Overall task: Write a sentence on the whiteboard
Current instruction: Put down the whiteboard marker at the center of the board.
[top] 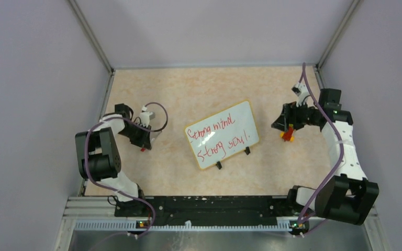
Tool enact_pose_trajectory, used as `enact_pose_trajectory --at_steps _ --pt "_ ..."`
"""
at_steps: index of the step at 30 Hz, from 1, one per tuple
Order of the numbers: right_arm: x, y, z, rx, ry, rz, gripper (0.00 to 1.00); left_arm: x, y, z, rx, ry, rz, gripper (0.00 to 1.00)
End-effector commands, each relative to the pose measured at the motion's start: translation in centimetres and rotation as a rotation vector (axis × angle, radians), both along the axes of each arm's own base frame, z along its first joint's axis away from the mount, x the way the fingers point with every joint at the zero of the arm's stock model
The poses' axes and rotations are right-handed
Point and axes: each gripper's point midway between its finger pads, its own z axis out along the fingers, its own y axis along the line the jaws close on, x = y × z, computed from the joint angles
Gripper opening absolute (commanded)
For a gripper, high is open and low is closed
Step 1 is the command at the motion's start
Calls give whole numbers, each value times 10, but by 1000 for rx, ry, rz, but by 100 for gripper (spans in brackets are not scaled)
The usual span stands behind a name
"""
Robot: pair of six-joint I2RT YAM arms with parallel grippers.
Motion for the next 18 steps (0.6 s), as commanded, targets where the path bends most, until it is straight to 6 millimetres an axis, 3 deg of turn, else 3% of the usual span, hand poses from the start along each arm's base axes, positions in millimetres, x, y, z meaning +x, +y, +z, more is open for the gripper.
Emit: enact_pose_trajectory --at_steps 1,7,11,14,18 --pt "1 -9 4 -79 -78 11 74 -3 1 -13 7 6 -33 25" --pt "-9 -15 0 -133 -76 14 74 -23 -4 -26 13 49 -40 37" --pt "-14 -18 7 -164 -85 6 74 -26 -4 -24 28 37 -44 46" --pt "-18 -20 16 -182 -95 0 74 -23 -5 -11 31 -4 -46 58" --pt "-24 -23 34 -213 -110 -5 77 -9 -9 30 -2 -72 -52 71"
